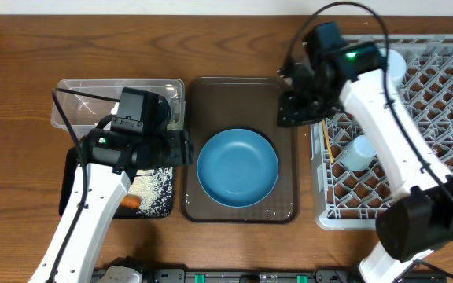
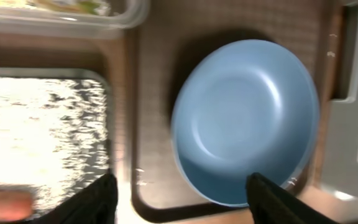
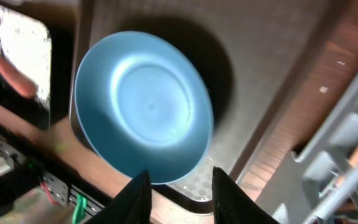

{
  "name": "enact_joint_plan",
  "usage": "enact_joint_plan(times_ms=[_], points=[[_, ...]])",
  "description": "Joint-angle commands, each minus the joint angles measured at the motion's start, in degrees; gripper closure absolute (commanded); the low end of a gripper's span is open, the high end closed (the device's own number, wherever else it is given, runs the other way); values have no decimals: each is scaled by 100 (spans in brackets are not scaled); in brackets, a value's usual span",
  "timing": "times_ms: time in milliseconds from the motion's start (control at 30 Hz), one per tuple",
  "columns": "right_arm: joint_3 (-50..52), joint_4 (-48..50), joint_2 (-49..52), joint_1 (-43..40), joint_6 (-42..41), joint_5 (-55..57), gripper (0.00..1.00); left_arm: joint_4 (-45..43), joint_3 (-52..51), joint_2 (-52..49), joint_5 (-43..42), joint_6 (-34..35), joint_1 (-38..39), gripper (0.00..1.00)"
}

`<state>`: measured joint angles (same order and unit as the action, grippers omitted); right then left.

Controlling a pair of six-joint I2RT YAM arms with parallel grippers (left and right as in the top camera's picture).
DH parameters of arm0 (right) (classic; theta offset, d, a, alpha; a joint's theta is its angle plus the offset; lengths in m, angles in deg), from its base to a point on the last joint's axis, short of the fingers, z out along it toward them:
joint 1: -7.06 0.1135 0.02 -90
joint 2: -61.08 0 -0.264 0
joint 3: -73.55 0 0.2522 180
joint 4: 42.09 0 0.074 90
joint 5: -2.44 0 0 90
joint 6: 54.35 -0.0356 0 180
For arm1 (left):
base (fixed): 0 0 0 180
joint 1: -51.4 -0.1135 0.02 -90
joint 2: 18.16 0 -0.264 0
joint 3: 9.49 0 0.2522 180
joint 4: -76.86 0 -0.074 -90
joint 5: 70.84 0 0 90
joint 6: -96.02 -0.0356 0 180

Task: Sort waste into correct bins and load items into the dishwasher rack
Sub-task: 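Move the right gripper back over the blue plate's right rim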

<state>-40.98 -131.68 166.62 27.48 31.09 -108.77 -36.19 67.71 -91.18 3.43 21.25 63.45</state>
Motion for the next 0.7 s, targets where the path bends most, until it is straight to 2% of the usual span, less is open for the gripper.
enact_joint_plan(times_ms=[0,100,133,167,200,267,433,467,567,667], points=[[-79,26,13,382,-339,372,70,74,48,2,531,-17,-24,28],[-79,-9,13,660,-658,894,86,170,48,4,529,-15,-24,21],[-79,-17,13,752,-726,1019,97,210,48,2,529,-15,-24,19],[-76,-20,13,826,-785,1108,99,227,48,2,529,-15,-24,19],[-76,-13,13,911,-861,1211,99,245,48,2,529,-15,-24,19],[-76,20,13,1060,-1060,1469,99,289,48,2,529,-15,-24,10],[-76,107,13,1349,-1473,2232,99,291,48,2,529,-15,-24,5],[-76,94,13,1384,-1473,2275,98,291,48,4,529,-15,-24,5],[-72,-42,13,1414,-1473,2273,85,291,48,4,529,-15,-24,4],[28,-168,13,1410,-1471,2275,63,291,48,4,529,-15,-24,4]])
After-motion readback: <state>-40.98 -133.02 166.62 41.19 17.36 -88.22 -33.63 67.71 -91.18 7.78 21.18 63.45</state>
